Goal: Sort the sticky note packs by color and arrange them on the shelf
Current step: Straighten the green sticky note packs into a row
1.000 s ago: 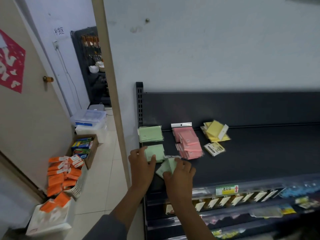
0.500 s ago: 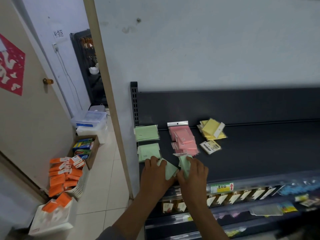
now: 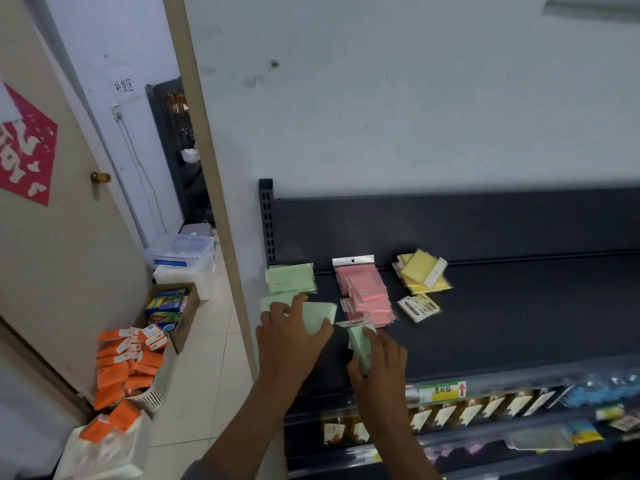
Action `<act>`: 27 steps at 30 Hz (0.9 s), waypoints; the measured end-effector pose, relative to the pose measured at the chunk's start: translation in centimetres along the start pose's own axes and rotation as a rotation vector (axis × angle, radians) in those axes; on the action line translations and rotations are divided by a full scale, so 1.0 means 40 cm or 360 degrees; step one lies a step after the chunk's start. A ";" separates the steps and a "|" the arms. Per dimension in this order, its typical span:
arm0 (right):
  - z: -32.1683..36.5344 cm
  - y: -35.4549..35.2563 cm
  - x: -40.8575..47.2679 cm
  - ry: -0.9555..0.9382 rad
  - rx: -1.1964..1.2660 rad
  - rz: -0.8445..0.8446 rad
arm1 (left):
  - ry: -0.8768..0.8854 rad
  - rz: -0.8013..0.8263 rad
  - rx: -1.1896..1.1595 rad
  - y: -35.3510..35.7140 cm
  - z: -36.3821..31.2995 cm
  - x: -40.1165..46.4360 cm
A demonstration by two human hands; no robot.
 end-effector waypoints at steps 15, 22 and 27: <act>-0.003 0.007 0.055 -0.0025 0.0095 -0.0049 | -0.0196 0.0203 -0.0138 0.102 0.015 0.054; 0.010 0.036 0.067 -0.0023 0.0112 0.0069 | -0.0204 -0.0101 -0.0314 0.082 0.131 0.090; 0.040 0.068 0.049 0.0091 0.0235 0.0230 | -0.0229 0.0120 -0.0442 0.112 0.156 0.090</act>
Point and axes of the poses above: each hand's wrist, its own x-axis towards the middle knuckle, its own y-axis out of the palm, z = x × y, the point moved 3 cm from there along x, towards the middle knuckle, and after that the axes turned 1 degree about -z, right-handed, at the moved point
